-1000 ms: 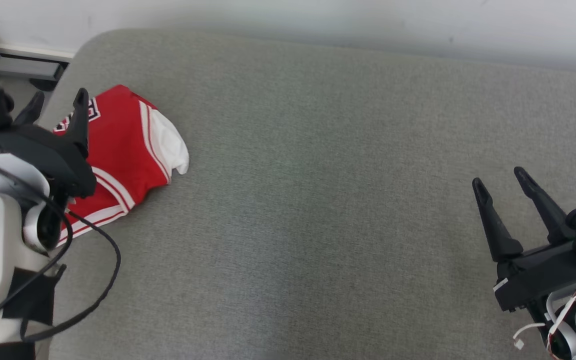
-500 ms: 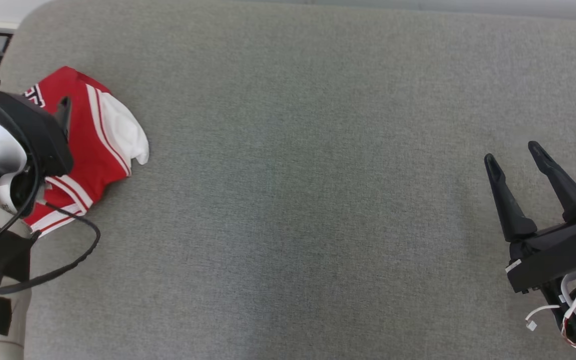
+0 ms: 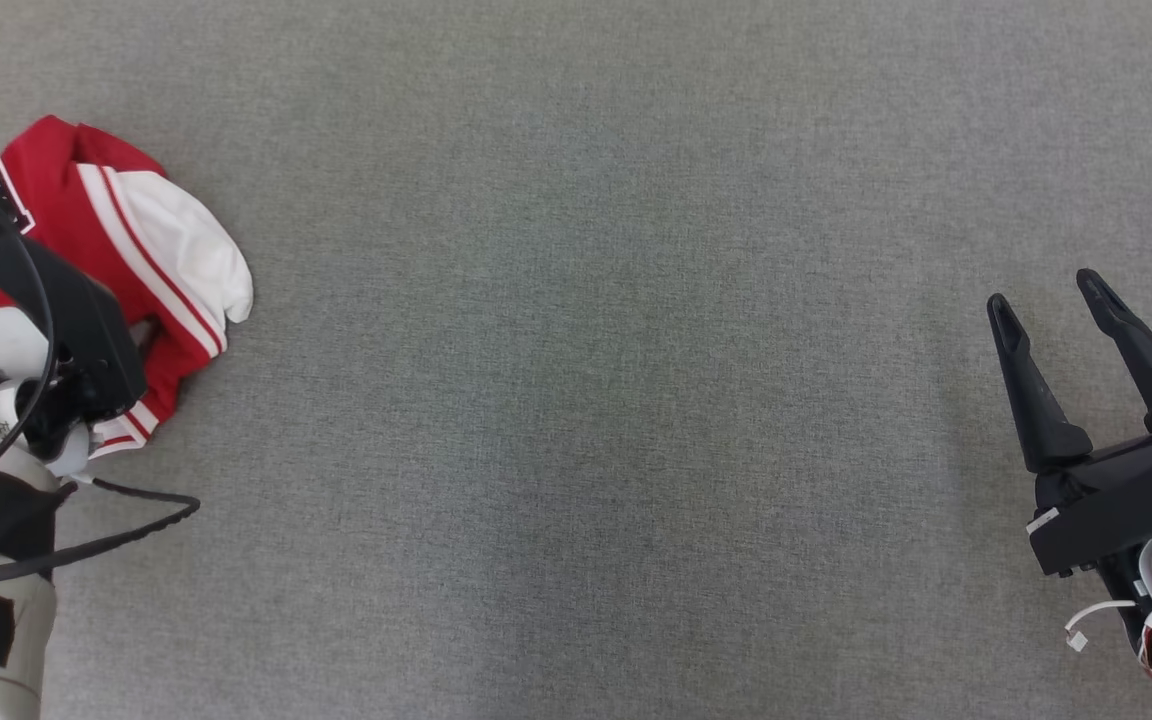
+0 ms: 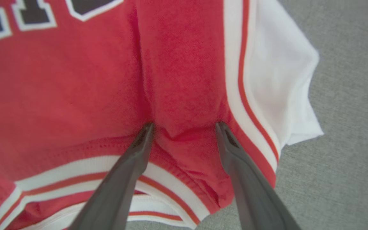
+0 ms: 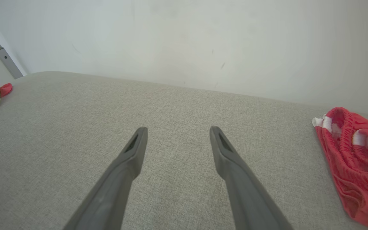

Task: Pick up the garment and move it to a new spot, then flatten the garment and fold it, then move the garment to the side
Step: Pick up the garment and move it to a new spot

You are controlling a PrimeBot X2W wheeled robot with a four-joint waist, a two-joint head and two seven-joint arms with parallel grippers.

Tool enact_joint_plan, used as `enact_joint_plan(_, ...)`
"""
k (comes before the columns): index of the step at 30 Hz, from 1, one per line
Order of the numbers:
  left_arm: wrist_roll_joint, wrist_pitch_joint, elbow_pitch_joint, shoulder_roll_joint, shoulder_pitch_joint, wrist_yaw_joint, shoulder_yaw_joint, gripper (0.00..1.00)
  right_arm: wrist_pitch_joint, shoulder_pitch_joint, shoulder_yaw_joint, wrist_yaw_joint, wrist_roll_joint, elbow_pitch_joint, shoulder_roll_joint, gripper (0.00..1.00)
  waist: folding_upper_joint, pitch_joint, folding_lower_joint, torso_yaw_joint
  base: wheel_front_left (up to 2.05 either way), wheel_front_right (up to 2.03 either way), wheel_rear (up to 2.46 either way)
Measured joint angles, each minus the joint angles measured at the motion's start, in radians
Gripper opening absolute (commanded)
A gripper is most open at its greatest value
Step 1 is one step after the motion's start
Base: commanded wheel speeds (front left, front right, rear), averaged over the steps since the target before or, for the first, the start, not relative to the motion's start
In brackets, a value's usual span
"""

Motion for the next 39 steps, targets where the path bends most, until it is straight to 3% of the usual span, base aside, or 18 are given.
enact_joint_plan(4, -0.013, 0.029, 0.020, -0.003, -0.018, 0.000, 0.006, 1.00, 0.003, -0.001, -0.002, 0.000, 0.000, -0.002, -0.001, 1.00, 0.0000, 0.008, 0.0000, -0.005, 0.00, 0.00, 0.00)
enact_joint_plan(6, -0.017, 0.043, 0.032, -0.010, -0.034, -0.001, -0.003, 0.25, 0.003, 0.000, -0.003, 0.000, 0.000, -0.003, -0.002, 1.00, 0.0000, 0.013, 0.0000, -0.006, 0.00, 0.00, 0.00)
enact_joint_plan(7, -0.017, 0.047, 0.036, -0.013, -0.038, -0.002, -0.008, 0.00, 0.003, 0.000, -0.003, 0.000, 0.000, -0.002, -0.002, 1.00, 0.0000, 0.014, 0.0000, -0.005, 0.00, 0.00, 0.00)
enact_joint_plan(13, -0.021, 0.051, 0.043, -0.031, -0.053, -0.019, -0.022, 0.00, -0.001, 0.000, -0.008, 0.000, 0.000, 0.018, -0.002, 1.00, 0.0000, 0.001, -0.0001, 0.000, 0.00, 0.00, 0.00)
enact_joint_plan(19, -0.084, 0.029, 0.031, -0.116, -0.089, -0.036, -0.023, 0.00, -0.011, -0.016, 0.008, 0.000, 0.004, 0.054, 0.020, 1.00, -0.0001, -0.030, 0.0000, 0.006, 0.00, 0.00, 0.00)
enact_joint_plan(23, -0.087, 0.021, 0.012, -0.134, -0.098, -0.037, -0.071, 0.00, -0.020, -0.016, 0.024, 0.001, 0.009, 0.084, 0.038, 1.00, -0.0001, -0.060, 0.0000, 0.007, 0.00, 0.00, 0.00)
enact_joint_plan(29, -0.126, 0.017, -0.072, -0.185, -0.080, -0.037, -0.240, 0.00, -0.033, -0.015, 0.039, 0.009, 0.015, 0.121, 0.063, 1.00, -0.0001, -0.112, 0.0000, 0.001, 0.00, 0.00, 0.00)
enact_joint_plan(39, -0.248, 0.025, -0.219, -0.179, 0.026, -0.037, -0.490, 0.00, -0.052, -0.012, 0.066, 0.015, 0.028, 0.177, 0.110, 1.00, -0.0002, -0.183, -0.0001, -0.049, 0.00, 0.00, 0.00)
